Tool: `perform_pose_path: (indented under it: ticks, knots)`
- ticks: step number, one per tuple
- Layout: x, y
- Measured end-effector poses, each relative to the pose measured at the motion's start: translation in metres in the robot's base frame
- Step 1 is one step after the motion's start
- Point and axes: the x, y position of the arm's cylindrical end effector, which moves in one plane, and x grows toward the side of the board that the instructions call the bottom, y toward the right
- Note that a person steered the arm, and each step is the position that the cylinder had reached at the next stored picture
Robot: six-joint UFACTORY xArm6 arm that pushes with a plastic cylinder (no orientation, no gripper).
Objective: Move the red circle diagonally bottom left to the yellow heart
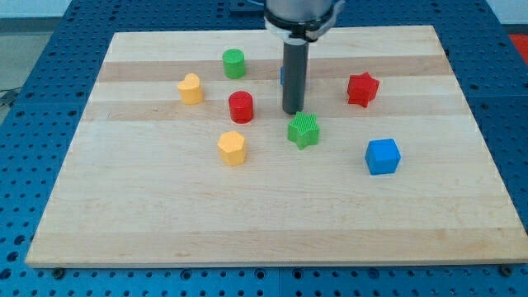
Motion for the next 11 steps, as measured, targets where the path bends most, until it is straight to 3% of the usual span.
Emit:
perform_pose_path:
  ticks: [5,7,9,11]
  knots:
    - [0.002,-0.145]
    - [0.041,-0.201]
    - [0.020,-0.217]
    - [0.076,-0.187]
